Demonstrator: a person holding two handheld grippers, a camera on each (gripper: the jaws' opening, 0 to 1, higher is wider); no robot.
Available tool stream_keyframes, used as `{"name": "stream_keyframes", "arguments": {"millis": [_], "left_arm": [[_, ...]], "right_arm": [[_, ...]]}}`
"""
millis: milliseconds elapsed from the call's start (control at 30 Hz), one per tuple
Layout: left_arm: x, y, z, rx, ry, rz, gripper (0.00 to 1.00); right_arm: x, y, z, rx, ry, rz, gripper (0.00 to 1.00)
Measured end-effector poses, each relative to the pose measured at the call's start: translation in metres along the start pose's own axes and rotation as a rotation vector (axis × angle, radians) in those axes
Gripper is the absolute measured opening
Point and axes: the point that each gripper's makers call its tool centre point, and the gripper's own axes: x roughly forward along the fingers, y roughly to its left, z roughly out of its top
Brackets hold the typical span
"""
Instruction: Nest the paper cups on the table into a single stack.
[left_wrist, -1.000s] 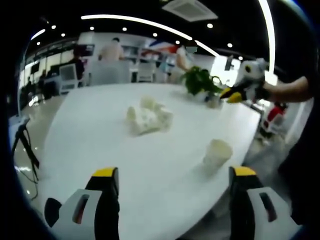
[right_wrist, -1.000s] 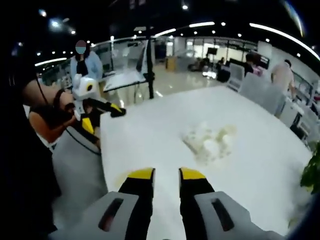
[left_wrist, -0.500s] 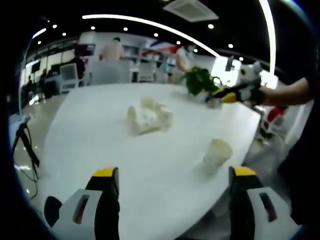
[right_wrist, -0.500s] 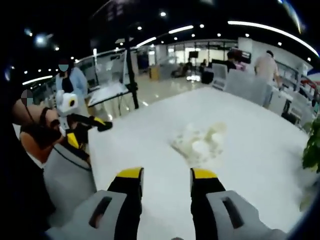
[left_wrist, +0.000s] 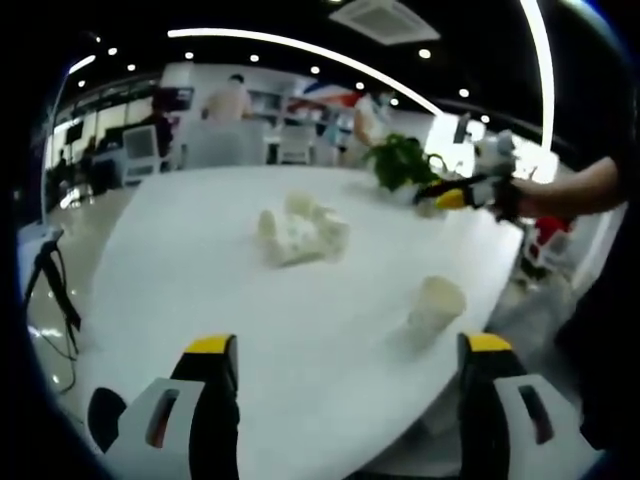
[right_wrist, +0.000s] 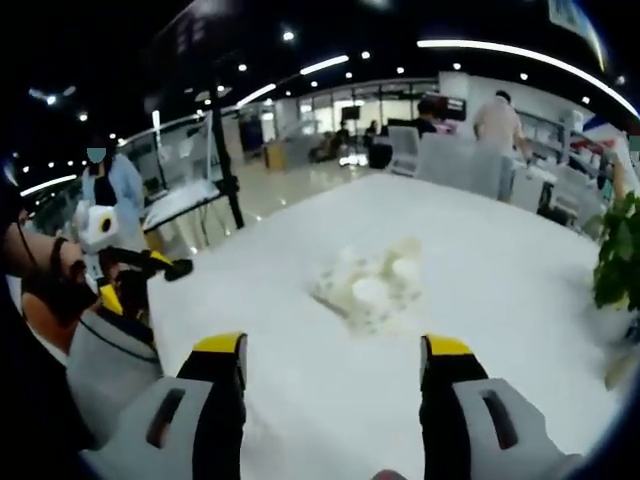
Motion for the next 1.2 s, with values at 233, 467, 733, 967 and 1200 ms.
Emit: {"name": "stream_keyframes", "arguments": {"millis": [233, 467, 733, 967, 1200], "left_arm": [[0.0, -0.001, -0.002, -0.001, 0.006, 0.003, 0.9], [0.0, 0.0, -0.004, -0.008, 0.003, 0.007, 0.9], [0.0, 0.0, -0.007, -0.017, 0.005, 0.011, 0.9], [0.001, 0.001, -0.008, -0.025, 0.0, 0.012, 0.89], [0.002, 0.003, -0.011, -0.034, 0.002, 0.016, 0.89]], "right_arm": [[0.005, -0.008, -0.003, -0.003, 0.017, -0.035, 0.87], [0.009, -0.012, -0.009, -0.008, 0.043, -0.057, 0.96], [0.012, -0.016, -0.01, -0.026, 0.045, -0.073, 1.0], [0.02, -0.018, -0.013, -0.013, 0.048, -0.073, 0.99], [0.038, -0.021, -0.013, 0.007, 0.057, -0.063, 0.96]]}}
